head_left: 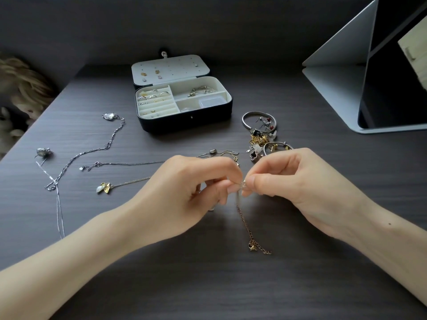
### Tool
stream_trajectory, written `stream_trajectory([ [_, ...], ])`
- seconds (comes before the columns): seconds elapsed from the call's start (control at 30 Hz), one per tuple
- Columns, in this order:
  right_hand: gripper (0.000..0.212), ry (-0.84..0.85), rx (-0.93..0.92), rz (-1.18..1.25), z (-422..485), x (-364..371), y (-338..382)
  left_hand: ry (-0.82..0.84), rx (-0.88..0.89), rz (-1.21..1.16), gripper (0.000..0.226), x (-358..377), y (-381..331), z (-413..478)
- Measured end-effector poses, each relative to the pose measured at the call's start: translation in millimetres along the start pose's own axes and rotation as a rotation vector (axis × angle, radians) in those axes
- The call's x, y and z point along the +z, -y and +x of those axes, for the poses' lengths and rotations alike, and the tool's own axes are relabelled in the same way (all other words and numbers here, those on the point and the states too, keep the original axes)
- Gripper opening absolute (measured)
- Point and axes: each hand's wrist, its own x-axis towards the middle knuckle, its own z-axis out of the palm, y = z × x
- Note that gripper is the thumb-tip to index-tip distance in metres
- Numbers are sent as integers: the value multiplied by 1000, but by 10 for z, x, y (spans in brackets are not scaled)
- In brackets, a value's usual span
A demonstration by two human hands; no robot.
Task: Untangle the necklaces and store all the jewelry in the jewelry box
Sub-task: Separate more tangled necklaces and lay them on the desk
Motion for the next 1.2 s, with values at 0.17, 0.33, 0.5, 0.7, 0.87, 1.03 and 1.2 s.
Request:
stream_trajectory([
  [0.17,13,-31,9,-49,-8,-7,15,-2,-68,-37,5,1,-25,-12],
  [0.33,12,-57,32,-98,-16,-14,11,-7,-146,-67,8,14,-62,-20],
  [0.5,10,-49,39,-115,-20,-18,-2,-73,-261,-168,21,-3,-86,1],
  [0.7,11,-45,35,-103,-13,-25,-21,-62,-316,-381,14,-16,-105,30],
  [0.87,9,-41,-21,-75,-18,-12,-35,-5,-306,-328,16,-15,-100,18],
  [1.03,11,-46,-80,-142,-23,0,-44,19,-311,-312,17,-21,-90,12],
  [1.2,12,-35,-95,-161,-21,22,-50,19,-321,-263,27,-45,-51,9],
])
